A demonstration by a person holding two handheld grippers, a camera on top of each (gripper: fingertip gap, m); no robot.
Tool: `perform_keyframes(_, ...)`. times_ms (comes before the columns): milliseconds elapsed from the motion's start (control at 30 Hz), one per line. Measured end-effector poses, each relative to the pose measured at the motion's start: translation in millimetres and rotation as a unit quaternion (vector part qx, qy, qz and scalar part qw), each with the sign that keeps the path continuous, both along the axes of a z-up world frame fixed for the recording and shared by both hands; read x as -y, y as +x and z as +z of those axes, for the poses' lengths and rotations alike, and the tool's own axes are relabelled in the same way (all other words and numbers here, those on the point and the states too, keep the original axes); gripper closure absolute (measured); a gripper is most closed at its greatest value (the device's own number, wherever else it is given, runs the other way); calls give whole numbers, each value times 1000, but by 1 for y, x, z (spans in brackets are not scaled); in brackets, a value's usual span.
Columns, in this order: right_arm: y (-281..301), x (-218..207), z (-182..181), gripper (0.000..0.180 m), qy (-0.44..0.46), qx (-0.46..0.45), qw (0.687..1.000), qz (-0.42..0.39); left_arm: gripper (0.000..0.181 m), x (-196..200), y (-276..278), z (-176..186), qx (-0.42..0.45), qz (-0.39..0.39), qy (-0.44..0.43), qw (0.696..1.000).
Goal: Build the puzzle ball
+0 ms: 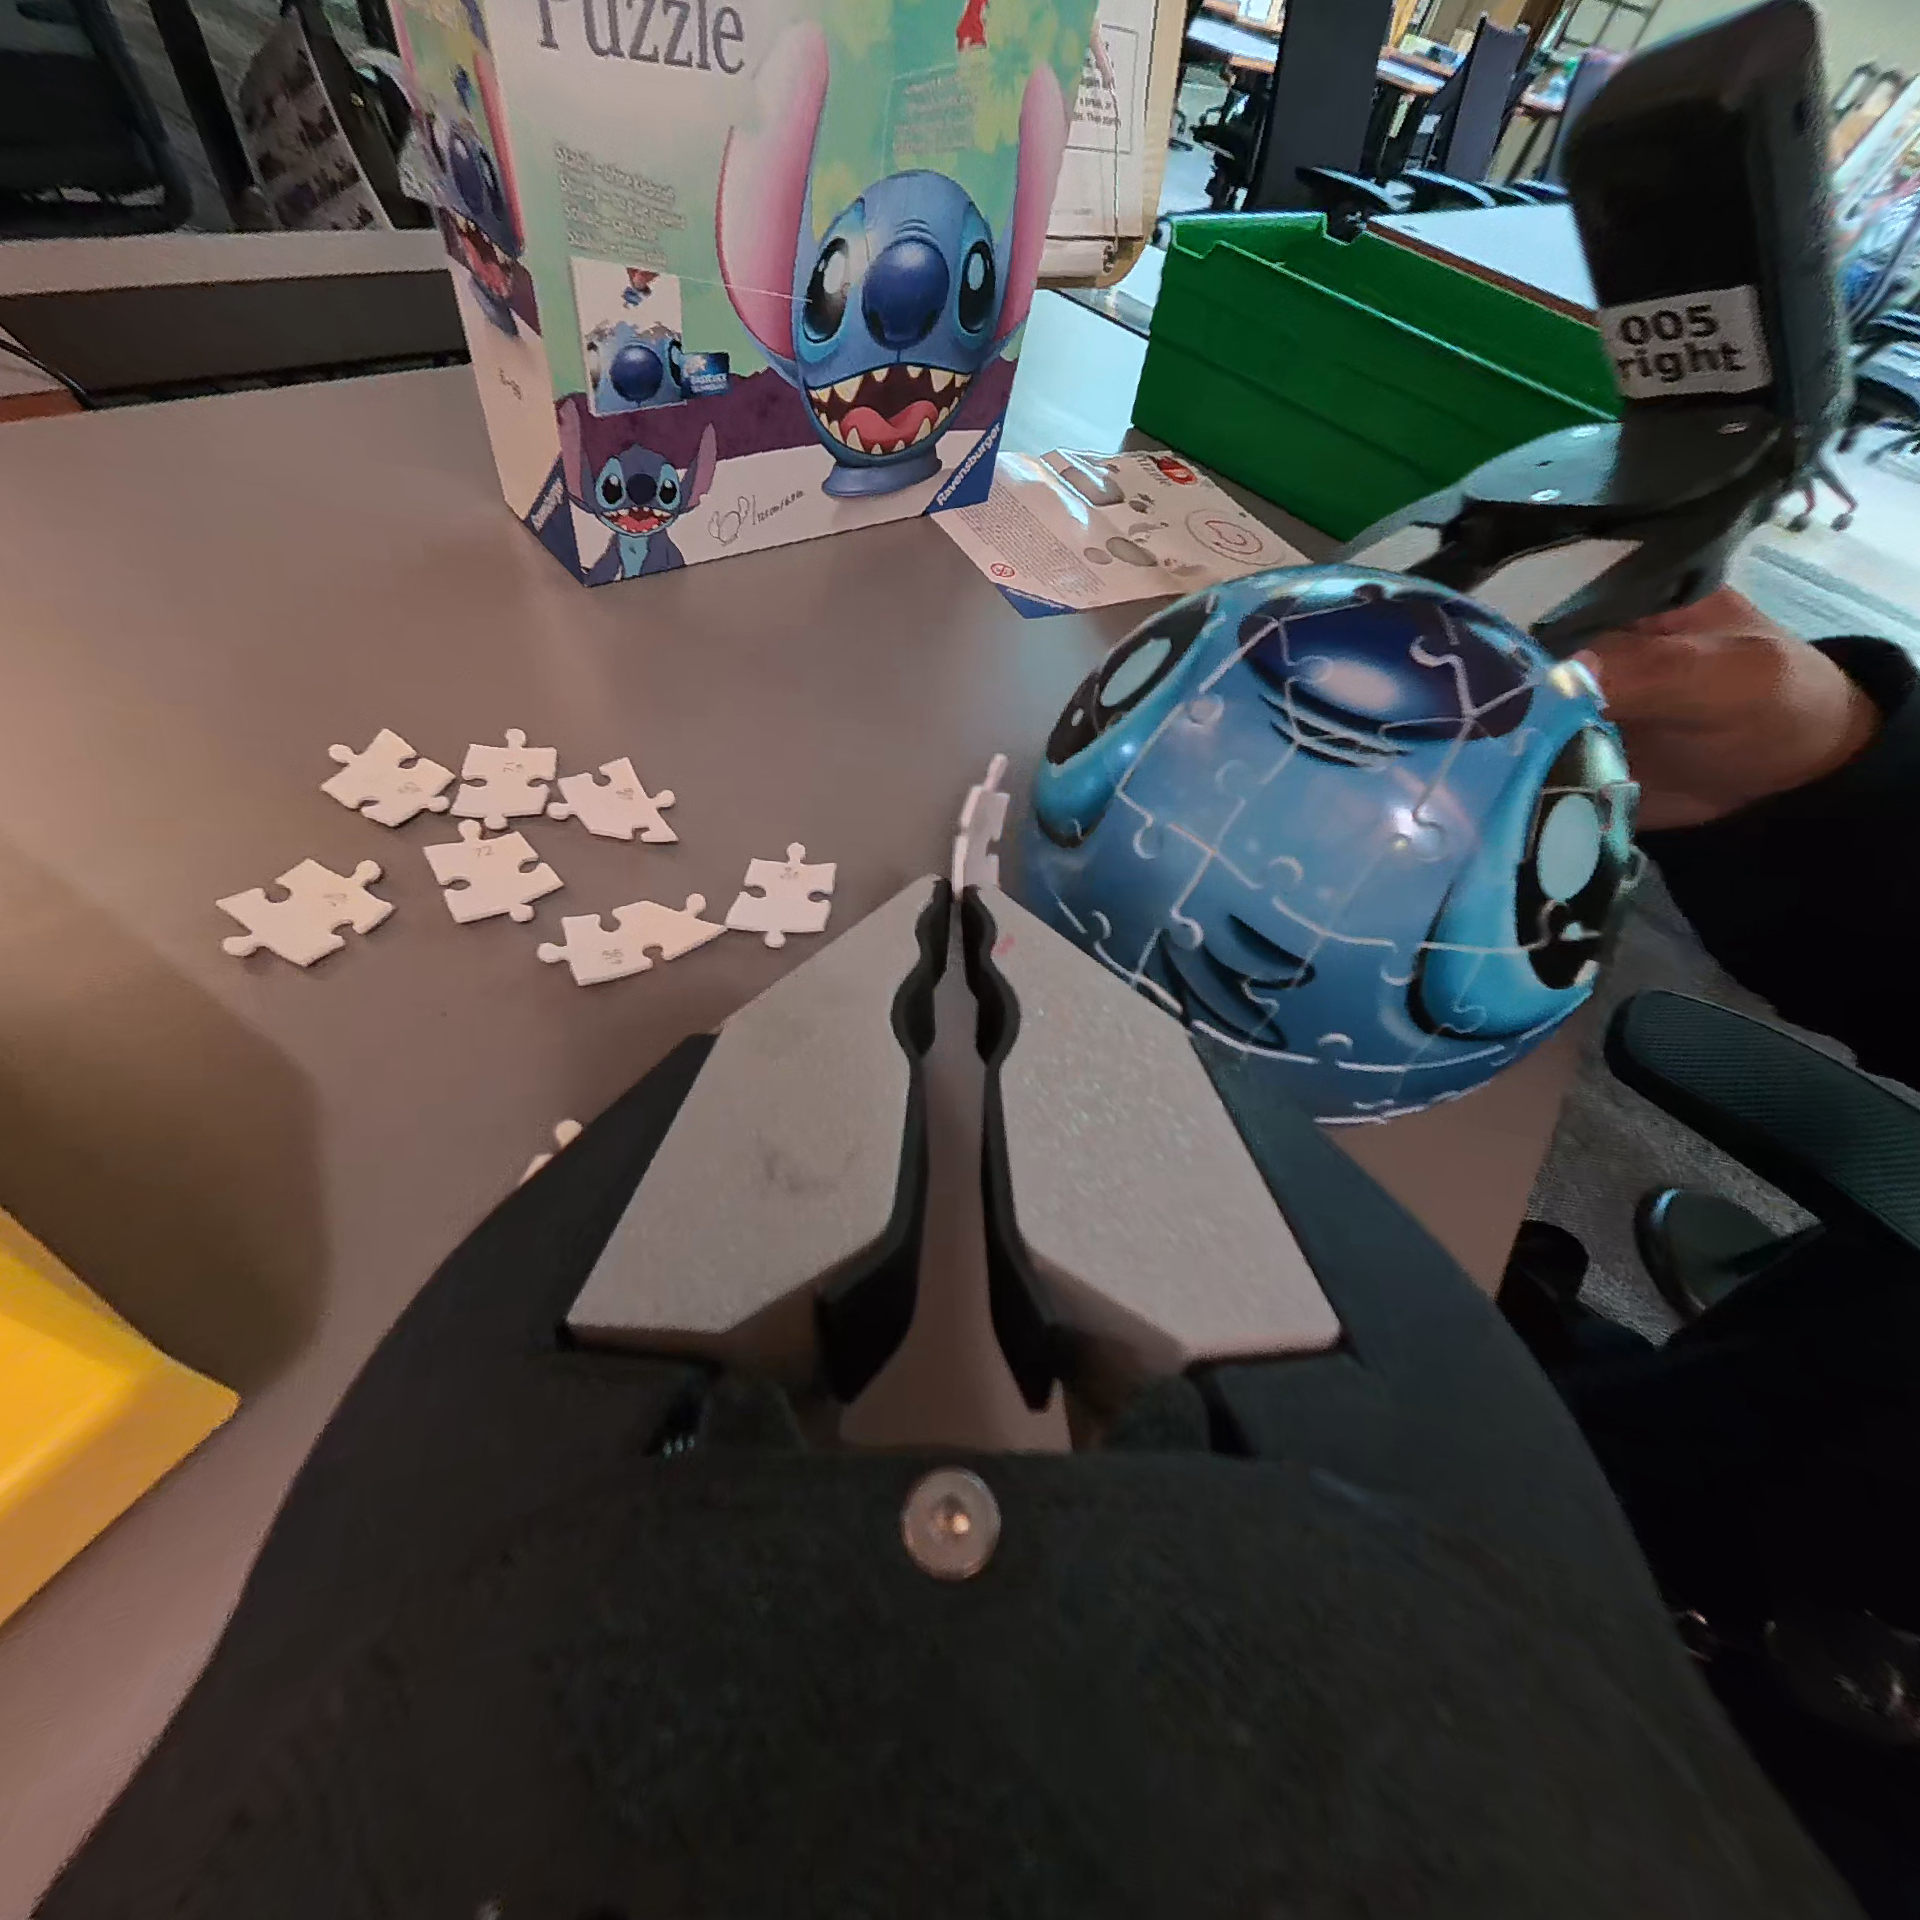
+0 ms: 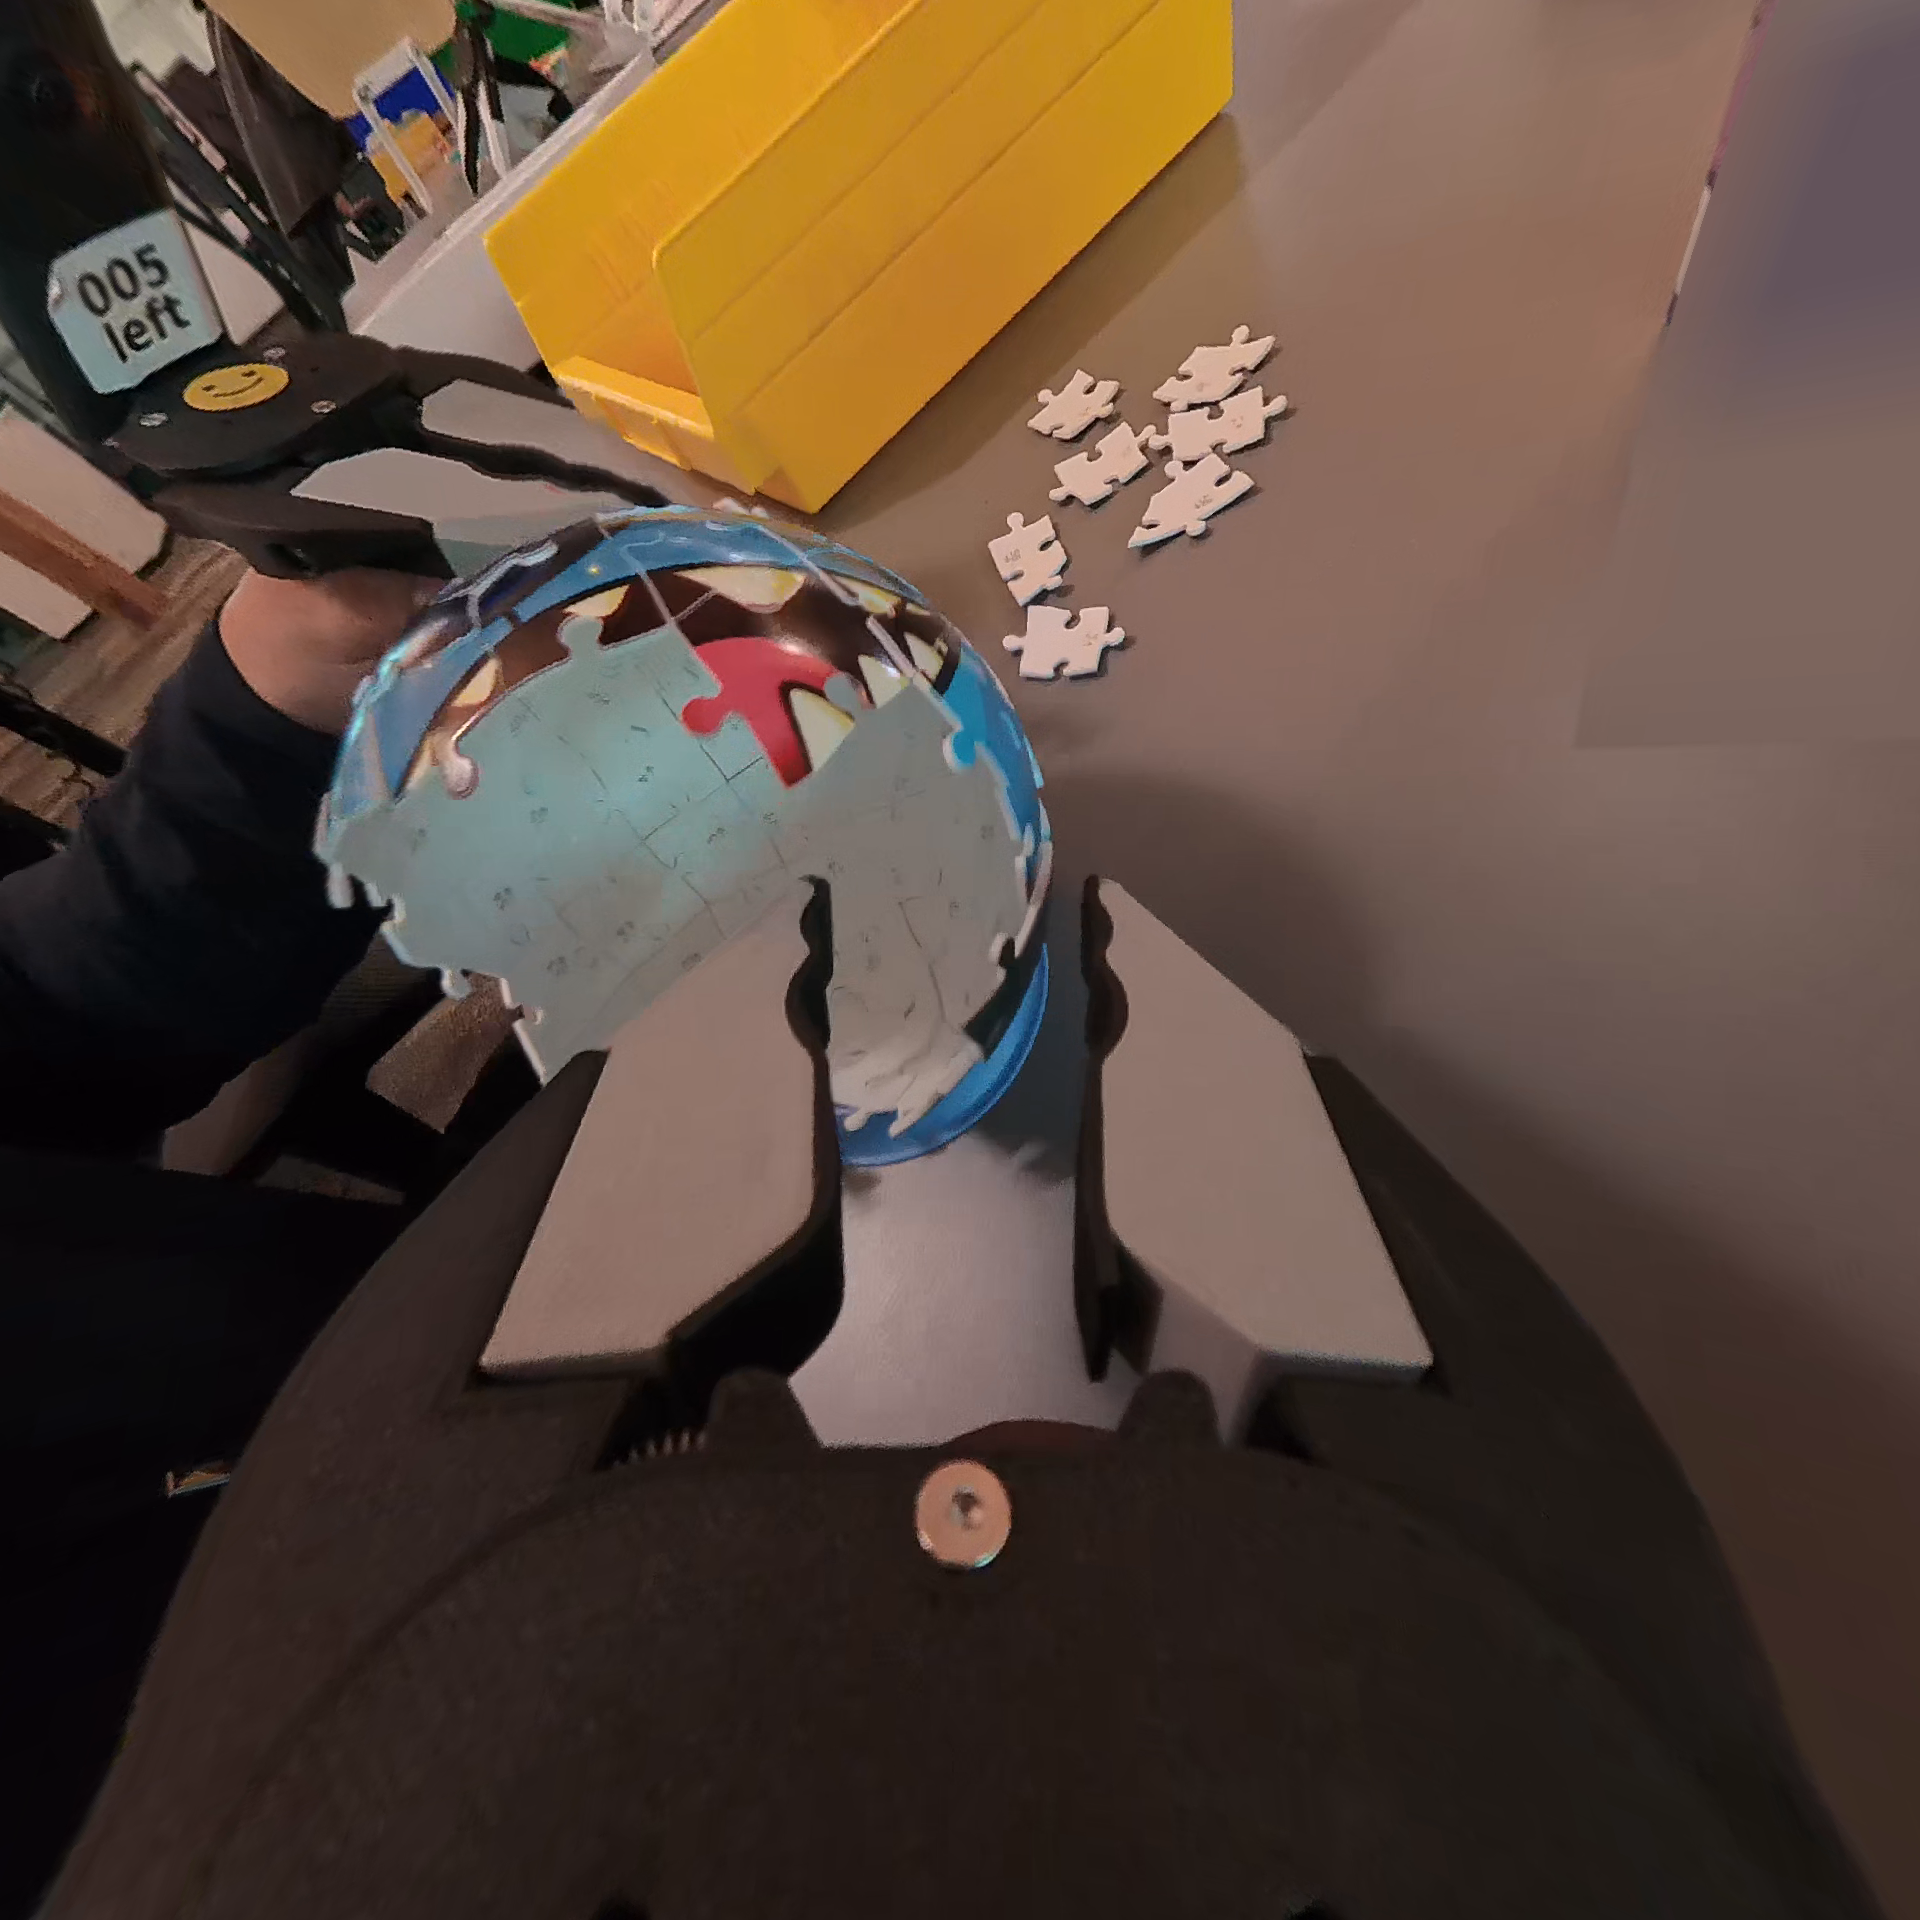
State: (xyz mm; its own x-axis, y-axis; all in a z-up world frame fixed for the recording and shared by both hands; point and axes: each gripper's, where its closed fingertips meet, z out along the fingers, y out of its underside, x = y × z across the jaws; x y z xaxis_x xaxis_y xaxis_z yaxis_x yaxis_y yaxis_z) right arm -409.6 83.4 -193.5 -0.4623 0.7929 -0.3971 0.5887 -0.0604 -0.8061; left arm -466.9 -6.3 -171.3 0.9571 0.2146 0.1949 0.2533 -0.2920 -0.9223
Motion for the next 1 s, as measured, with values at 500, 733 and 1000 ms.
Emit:
perform_keyframes(500, 26, 4, -5, 100, -54, -12, 994, -97, 181, -39, -25, 8, -75, -16, -42, 996)
perform_keyframes(733, 16, 11, -10, 103, -53, -12, 994, -90, 181, -39, -11, 2, -60, -30, -45, 997)
perform_keyframes(1000, 4, 18, -10, 116, -65, -1, 996, -64, 181, -31, 0, 1, -51, -28, -42, 997)
